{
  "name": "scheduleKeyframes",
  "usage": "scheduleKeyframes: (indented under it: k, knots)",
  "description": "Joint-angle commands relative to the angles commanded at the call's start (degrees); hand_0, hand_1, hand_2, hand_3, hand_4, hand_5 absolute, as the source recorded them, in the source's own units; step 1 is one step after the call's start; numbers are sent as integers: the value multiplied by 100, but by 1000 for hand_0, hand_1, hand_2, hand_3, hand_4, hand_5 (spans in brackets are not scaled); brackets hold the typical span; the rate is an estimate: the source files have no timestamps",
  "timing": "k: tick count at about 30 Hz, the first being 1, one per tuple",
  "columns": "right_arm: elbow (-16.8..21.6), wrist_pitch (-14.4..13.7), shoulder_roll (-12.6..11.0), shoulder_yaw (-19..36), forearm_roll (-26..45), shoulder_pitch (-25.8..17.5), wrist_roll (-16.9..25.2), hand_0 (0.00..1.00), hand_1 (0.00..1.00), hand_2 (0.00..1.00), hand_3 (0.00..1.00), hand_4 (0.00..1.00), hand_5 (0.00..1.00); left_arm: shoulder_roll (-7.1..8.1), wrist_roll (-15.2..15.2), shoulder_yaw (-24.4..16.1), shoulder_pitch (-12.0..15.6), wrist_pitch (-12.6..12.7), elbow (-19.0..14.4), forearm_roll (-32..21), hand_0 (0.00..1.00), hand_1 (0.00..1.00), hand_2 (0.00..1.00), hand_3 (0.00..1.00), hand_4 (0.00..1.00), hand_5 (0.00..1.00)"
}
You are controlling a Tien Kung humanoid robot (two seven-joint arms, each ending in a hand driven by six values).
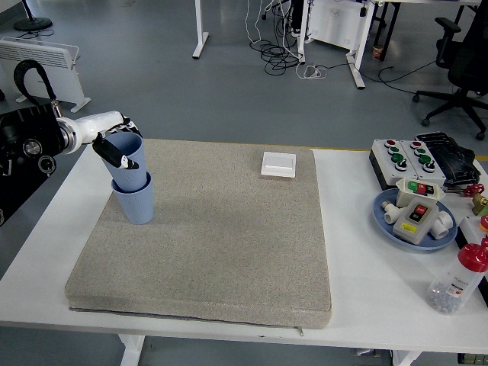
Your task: Push cup pick cup insert cup
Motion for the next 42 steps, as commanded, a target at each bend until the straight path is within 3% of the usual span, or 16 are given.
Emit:
scheduleKeyframes:
  k: [4, 5, 10, 11, 17, 18, 23, 24, 31, 35, 36, 41, 42]
  knots:
    - [0, 0, 2, -5, -1, 1, 1, 725, 649, 652, 579, 126, 474, -57, -71, 34, 7, 34, 131, -56, 307, 466, 474, 488, 769, 146]
    - [0, 1, 2, -9, 2, 2, 1, 725, 649, 652, 579, 125, 472, -75, -90, 44, 9, 43, 170, -56, 451, 555, 577, 498, 853, 274]
    - [0, 3, -1, -14, -3, 5, 0, 725, 649, 652, 579, 125, 472, -127, -83, 58, 11, 69, 268, -99, 451, 555, 577, 498, 853, 274]
    - [0, 3, -1, -14, -5, 7, -1, 725, 650, 651, 580, 125, 471, -138, -70, 55, 11, 71, 295, -107, 773, 808, 872, 624, 959, 491]
    - [0, 4, -5, -18, 5, 10, 1, 725, 650, 651, 580, 125, 471, -156, 25, 53, 18, 76, 385, -149, 773, 808, 872, 624, 959, 491]
    - [0, 4, -6, -18, 5, 10, 1, 725, 649, 652, 580, 125, 472, -156, 38, 55, 20, 83, 402, -151, 930, 946, 998, 910, 998, 603]
    - [0, 4, -6, -19, 9, 11, 1, 725, 649, 652, 580, 125, 472, -157, -12, 49, 33, 156, 456, -125, 930, 946, 998, 910, 998, 603]
    - [0, 5, -6, -17, 1, 12, 0, 725, 649, 652, 580, 125, 473, -156, -36, 44, 36, 183, 468, -126, 972, 974, 998, 998, 998, 626]
    - [0, 5, 0, -10, 1, 11, -1, 725, 650, 652, 579, 125, 472, -118, -148, -102, 82, 364, 391, -115, 982, 975, 998, 998, 998, 633]
    - [0, 6, 2, -8, 7, 9, 2, 725, 650, 652, 579, 125, 472, -38, -455, -289, 177, 1008, 222, -410, 982, 975, 998, 998, 998, 633]
    - [0, 6, 2, -3, 7, 7, 3, 725, 650, 652, 579, 125, 473, 3, -569, -413, 232, 1224, 140, -575, 836, 785, 888, 795, 760, 724]
    - [0, 6, 3, 18, -9, -3, 4, 725, 650, 652, 579, 125, 473, 143, -975, -954, 543, 1978, -233, -1172, 836, 785, 888, 795, 760, 724]
    - [0, 4, 5, 28, -16, -8, 5, 725, 649, 652, 580, 125, 472, 184, -1091, -1182, 698, 2197, -405, -1419, 714, 684, 717, 624, 677, 784]
